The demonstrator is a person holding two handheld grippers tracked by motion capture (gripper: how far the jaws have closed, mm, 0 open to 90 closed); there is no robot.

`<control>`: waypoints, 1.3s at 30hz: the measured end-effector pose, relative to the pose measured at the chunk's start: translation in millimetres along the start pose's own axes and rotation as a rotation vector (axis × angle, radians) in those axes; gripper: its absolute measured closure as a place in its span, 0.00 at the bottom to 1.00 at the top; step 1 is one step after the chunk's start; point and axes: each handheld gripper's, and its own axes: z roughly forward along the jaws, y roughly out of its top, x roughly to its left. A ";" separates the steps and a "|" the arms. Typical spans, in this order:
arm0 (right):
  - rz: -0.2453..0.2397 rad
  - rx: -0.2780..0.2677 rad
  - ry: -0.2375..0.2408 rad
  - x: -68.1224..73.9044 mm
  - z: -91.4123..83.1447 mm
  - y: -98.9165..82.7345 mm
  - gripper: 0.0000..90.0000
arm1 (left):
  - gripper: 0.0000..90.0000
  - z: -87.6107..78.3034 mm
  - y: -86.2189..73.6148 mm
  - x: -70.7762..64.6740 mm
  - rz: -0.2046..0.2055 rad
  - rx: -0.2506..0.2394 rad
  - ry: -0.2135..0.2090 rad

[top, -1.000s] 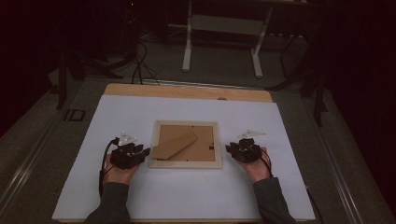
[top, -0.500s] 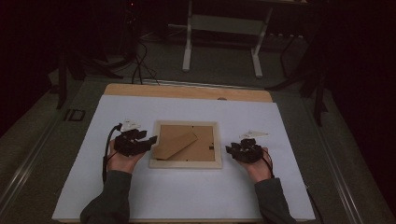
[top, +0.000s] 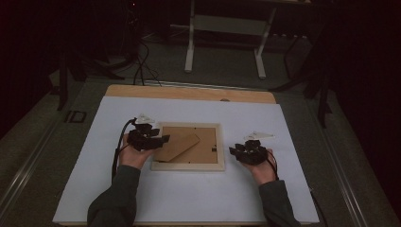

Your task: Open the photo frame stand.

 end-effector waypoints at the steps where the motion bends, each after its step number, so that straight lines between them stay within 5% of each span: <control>1: -0.001 -0.001 0.000 0.1 0.0 0.0 0.70 | 0.49 2.1 0.1 -0.4 0.003 0.006 -0.004; 10: -0.005 -0.001 0.003 0.8 0.7 0.1 0.70 | 0.36 21.8 -2.3 -1.0 0.000 0.075 -0.087; 17: -0.007 -0.002 0.006 1.2 0.4 0.1 0.70 | 0.33 33.6 -5.0 -7.9 0.039 0.123 -0.109; 29: -0.014 0.006 0.010 3.3 1.3 -0.5 0.69 | 0.32 44.1 -9.7 -9.1 0.025 0.164 -0.157; 39: -0.014 0.008 0.017 4.1 2.6 -0.7 0.69 | 0.32 48.7 -11.6 -12.8 0.053 0.189 -0.152</control>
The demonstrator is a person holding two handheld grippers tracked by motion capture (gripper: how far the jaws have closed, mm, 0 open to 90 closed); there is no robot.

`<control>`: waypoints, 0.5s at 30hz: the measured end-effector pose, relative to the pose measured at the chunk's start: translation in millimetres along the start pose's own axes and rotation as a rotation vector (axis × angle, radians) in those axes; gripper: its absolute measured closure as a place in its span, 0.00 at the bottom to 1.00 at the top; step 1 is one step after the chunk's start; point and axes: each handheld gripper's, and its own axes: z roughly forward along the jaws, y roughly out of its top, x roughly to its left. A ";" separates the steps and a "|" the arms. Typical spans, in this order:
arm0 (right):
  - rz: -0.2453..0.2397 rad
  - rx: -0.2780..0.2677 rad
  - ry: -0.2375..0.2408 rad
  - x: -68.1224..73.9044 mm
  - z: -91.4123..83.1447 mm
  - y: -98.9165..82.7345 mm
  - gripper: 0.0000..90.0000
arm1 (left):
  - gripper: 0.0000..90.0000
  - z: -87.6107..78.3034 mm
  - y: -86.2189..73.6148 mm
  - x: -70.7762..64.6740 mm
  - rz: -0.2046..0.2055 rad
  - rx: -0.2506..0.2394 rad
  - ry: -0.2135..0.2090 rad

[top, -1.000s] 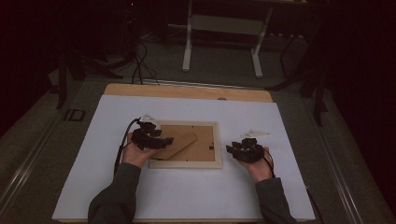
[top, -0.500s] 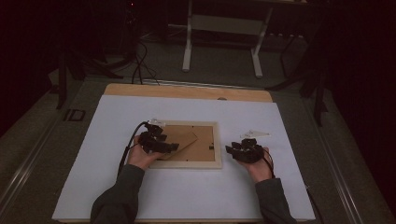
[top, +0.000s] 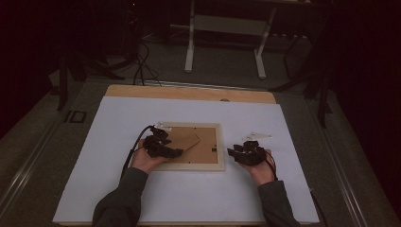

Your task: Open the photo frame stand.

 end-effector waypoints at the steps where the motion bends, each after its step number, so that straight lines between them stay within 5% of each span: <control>1: 0.000 0.000 0.001 0.1 0.1 0.0 0.69 | 0.32 0.5 0.0 -0.1 0.004 0.004 0.001; 15: -0.006 0.003 0.007 0.2 1.8 -0.4 0.69 | 0.32 3.9 0.1 -1.4 0.010 0.016 0.007</control>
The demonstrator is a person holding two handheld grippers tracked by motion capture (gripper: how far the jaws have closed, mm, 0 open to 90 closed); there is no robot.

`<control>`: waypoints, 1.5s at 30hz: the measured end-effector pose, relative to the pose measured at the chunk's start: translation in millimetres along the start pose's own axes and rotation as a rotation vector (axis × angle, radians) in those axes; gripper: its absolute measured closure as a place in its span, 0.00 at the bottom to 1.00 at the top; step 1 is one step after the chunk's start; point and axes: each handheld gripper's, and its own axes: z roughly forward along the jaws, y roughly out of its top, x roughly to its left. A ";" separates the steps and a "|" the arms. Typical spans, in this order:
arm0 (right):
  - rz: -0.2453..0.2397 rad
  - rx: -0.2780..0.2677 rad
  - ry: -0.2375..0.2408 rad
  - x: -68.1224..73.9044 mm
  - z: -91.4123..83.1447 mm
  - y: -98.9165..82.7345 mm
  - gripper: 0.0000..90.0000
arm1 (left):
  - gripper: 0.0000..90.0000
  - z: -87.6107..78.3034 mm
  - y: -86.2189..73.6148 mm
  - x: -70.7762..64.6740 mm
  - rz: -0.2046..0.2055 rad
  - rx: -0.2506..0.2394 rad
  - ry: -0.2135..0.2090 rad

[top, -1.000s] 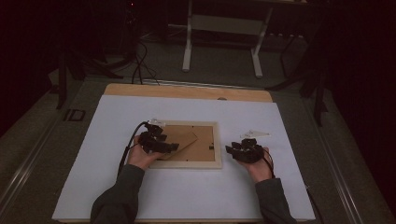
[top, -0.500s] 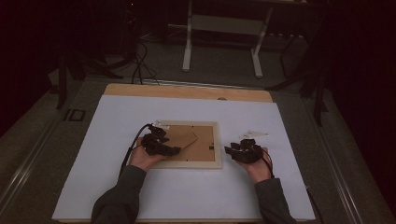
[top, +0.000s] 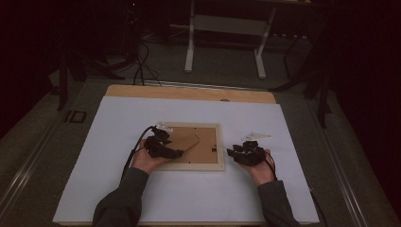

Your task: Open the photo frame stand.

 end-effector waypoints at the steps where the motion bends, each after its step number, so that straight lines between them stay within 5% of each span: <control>1: 0.000 -0.001 0.000 0.0 0.1 0.0 0.69 | 0.32 0.0 0.1 0.0 0.000 0.001 -0.001; 37: 0.003 0.010 0.009 0.9 2.6 -0.3 0.68 | 0.40 -2.9 2.2 -16.3 0.150 -0.004 0.073; 45: 0.001 0.016 0.011 1.1 4.1 -0.7 0.68 | 0.40 -0.7 1.9 -6.9 0.062 0.024 0.006</control>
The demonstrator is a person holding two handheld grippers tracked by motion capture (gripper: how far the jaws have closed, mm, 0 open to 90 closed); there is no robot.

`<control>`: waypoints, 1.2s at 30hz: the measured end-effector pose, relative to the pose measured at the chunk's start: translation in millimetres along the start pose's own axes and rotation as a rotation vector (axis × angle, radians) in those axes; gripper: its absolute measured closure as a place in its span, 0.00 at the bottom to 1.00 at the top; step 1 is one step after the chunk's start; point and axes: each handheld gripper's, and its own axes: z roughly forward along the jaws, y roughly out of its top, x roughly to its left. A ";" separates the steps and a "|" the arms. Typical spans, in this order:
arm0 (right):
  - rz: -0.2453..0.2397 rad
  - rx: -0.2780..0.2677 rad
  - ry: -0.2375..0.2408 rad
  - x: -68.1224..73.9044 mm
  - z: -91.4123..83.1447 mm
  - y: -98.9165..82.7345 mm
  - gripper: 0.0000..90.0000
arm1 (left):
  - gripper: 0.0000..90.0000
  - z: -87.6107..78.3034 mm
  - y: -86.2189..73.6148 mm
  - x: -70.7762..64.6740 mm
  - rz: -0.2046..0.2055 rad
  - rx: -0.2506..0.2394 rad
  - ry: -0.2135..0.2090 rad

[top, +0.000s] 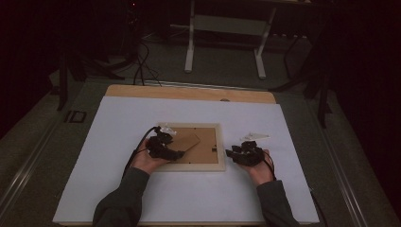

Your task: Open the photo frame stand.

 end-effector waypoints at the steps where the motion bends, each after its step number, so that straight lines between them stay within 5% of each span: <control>1: 0.002 -0.003 0.001 0.0 -0.4 0.2 0.68 | 0.40 0.6 -0.6 1.4 -0.010 0.003 -0.009; 12: 0.001 -0.001 0.001 0.0 0.0 0.3 0.68 | 0.43 0.6 -1.2 11.6 -0.105 -0.034 -0.104; 27: 0.000 -0.001 0.002 0.0 -0.3 0.5 0.68 | 0.39 2.8 5.3 3.2 -0.038 0.041 -0.022; 32: -0.002 0.001 0.003 -0.1 0.4 0.4 0.68 | 0.42 3.0 4.9 4.4 -0.039 0.051 -0.045; 36: 0.000 -0.001 0.003 -0.3 0.1 0.5 0.68 | 0.42 2.3 4.9 0.9 -0.002 0.049 -0.019</control>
